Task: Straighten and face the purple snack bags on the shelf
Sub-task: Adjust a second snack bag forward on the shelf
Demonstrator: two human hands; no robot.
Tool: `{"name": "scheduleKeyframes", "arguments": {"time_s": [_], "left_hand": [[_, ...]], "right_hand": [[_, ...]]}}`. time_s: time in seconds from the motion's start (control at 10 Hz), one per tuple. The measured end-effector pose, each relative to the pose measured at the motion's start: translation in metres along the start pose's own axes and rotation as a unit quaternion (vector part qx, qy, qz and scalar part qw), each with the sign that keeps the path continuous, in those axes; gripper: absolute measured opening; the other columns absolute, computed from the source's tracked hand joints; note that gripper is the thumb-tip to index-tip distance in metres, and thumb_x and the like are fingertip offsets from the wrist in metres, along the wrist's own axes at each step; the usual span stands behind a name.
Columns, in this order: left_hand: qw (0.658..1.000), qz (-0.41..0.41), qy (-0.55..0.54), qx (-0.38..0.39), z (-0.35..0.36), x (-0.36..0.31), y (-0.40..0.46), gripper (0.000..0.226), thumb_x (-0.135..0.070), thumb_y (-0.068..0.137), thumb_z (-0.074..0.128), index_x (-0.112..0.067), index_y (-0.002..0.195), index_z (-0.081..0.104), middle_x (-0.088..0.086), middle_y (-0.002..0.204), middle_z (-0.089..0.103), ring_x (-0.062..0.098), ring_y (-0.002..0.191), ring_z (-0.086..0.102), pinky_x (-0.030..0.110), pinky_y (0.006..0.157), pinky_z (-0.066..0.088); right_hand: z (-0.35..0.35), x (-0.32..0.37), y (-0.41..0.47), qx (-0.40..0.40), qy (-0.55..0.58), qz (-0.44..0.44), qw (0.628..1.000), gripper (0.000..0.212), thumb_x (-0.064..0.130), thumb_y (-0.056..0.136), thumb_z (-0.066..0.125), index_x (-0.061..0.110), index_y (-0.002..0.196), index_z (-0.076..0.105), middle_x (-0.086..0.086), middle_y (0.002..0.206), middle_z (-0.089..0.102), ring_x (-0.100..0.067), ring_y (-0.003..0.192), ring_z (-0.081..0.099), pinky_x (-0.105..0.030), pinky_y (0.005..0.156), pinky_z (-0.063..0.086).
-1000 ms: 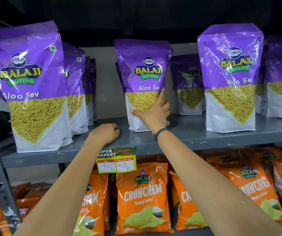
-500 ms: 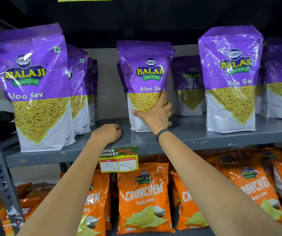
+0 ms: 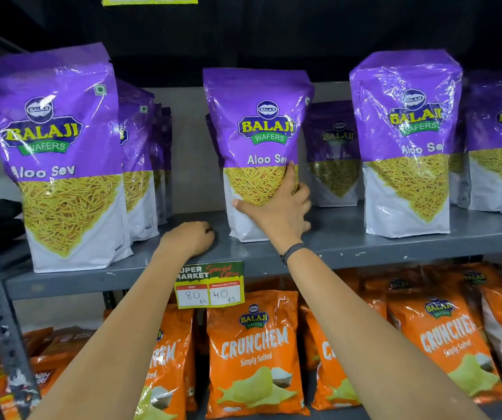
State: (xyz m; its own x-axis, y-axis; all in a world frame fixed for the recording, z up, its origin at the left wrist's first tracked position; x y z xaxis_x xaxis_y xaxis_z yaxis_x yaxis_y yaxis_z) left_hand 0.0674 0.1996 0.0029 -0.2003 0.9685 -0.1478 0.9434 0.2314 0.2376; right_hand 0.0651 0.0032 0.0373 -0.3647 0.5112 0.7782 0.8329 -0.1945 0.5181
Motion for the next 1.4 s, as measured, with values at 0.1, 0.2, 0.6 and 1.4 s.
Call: {"name": "scheduleKeyframes", "arguments": {"time_s": [0.1,0.2,0.6,1.4], "left_hand": [[1.0,-0.003,0.001,0.008,0.001,0.0,0.001,0.046,-0.036,0.097,0.032,-0.015,0.134,0.05,0.015,0.14,0.053,0.032,0.125,0.051,0.046,0.103,0.044],[1.0,0.002,-0.001,0.01,0.001,0.002,0.002,0.047,-0.036,0.096,0.032,-0.018,0.135,0.05,0.013,0.142,0.052,0.032,0.126,0.05,0.047,0.105,0.044],[1.0,0.009,-0.008,0.009,0.001,0.002,0.002,0.047,-0.038,0.095,0.032,-0.019,0.134,0.051,0.013,0.142,0.053,0.031,0.126,0.051,0.048,0.105,0.044],[1.0,0.017,-0.005,0.005,0.004,0.006,0.009,0.047,-0.04,0.095,0.033,-0.023,0.134,0.051,0.011,0.141,0.054,0.031,0.126,0.051,0.046,0.105,0.044]], "right_hand": [[-0.005,0.0,-0.006,-0.006,-0.003,-0.008,1.0,0.123,0.065,0.053,0.074,0.034,0.147,0.001,-0.012,0.146,0.021,-0.035,0.129,0.031,-0.056,0.093,0.036],[-0.01,-0.001,-0.013,-0.013,0.0,-0.011,1.0,0.123,0.065,0.053,0.074,0.036,0.146,-0.001,-0.01,0.147,0.02,-0.034,0.13,0.03,-0.056,0.092,0.035],[-0.026,0.002,-0.032,-0.053,-0.025,-0.027,0.998,0.12,0.07,0.054,0.069,0.036,0.147,0.001,-0.01,0.148,0.02,-0.034,0.128,0.031,-0.054,0.09,0.035],[-0.046,-0.011,-0.051,0.007,0.055,-0.127,0.99,0.127,0.065,0.055,0.073,0.025,0.15,-0.002,-0.012,0.159,0.006,-0.027,0.146,0.007,-0.044,0.112,0.022]]}}
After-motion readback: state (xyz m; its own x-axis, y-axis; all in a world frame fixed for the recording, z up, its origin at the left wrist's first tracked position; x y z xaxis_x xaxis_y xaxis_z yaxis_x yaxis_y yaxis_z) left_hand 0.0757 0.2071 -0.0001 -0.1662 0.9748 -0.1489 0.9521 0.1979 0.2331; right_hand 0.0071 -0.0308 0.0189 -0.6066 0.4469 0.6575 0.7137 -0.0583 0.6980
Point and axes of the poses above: each hand's wrist, its own y-axis towards the middle knuckle, its own z-axis out of the palm, x = y × z, the point moved 7 cm from there along y, towards the middle knuckle
